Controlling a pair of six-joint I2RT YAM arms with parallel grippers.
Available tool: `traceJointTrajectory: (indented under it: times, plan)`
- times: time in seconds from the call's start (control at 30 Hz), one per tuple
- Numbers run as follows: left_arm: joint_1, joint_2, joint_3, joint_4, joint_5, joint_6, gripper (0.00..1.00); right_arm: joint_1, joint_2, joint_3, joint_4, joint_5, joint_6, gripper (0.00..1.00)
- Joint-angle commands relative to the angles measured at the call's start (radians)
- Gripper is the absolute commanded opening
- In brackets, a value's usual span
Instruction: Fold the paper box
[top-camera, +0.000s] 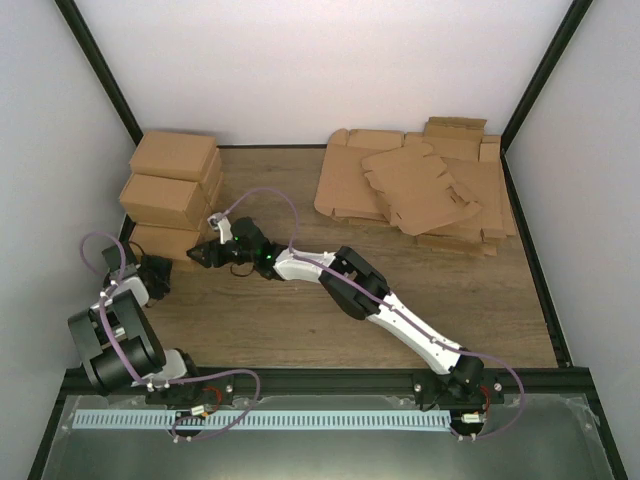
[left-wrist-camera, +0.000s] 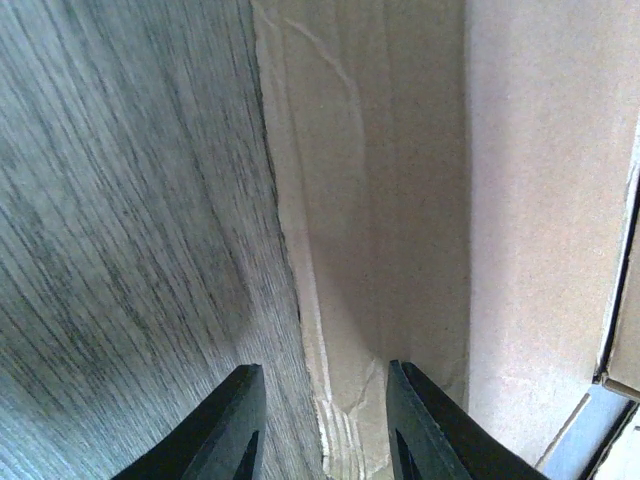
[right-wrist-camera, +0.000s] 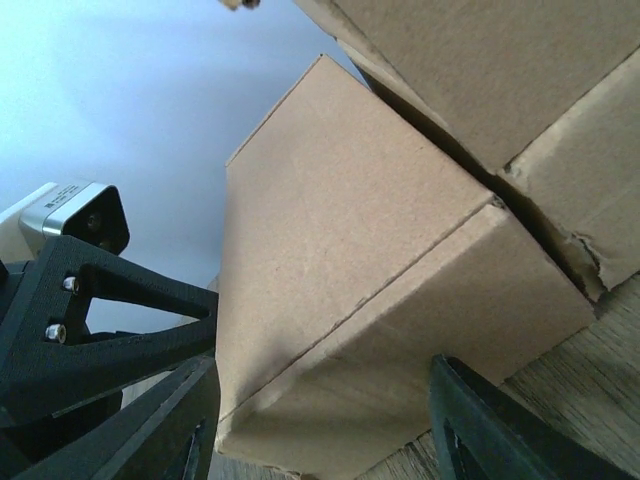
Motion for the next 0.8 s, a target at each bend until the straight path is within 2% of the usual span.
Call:
traceJointTrajectory:
  times: [0.0, 0.13, 0.43, 0.57, 0.63, 0.67, 0.73, 0.77]
  plan:
    - [0.004, -0.012, -0.015, 0.016, -0.011, -0.015, 0.39, -0.016, -0.013, -0.039, -0.051, 0.04, -0.044, 0.61]
    - [0.004, -0.05, -0.018, -0.019, -0.037, -0.019, 0.41, -0.016, -0.142, -0.228, 0.043, 0.073, -0.106, 0.65]
    - [0.007, -0.25, -0.015, -0.185, -0.182, 0.022, 0.46, -0.017, -0.411, -0.564, 0.198, 0.097, -0.192, 0.67]
    - [0.01, -0.295, -0.029, -0.233, -0.213, -0.006, 0.46, -0.018, -0.545, -0.723, 0.229, 0.128, -0.235, 0.67]
    - [0.011, -0.286, -0.029, -0.254, -0.219, -0.03, 0.37, -0.02, -0.627, -0.828, 0.265, 0.16, -0.257, 0.67]
    - [0.011, -0.274, -0.031, -0.25, -0.211, -0.036, 0.3, -0.021, -0.666, -0.876, 0.275, 0.175, -0.272, 0.67]
    - [0.013, -0.251, -0.032, -0.245, -0.199, -0.051, 0.07, -0.029, -0.735, -0.961, 0.286, 0.196, -0.282, 0.67]
    - [0.013, -0.238, -0.032, -0.235, -0.191, -0.057, 0.04, -0.035, -0.765, -0.998, 0.296, 0.199, -0.282, 0.67]
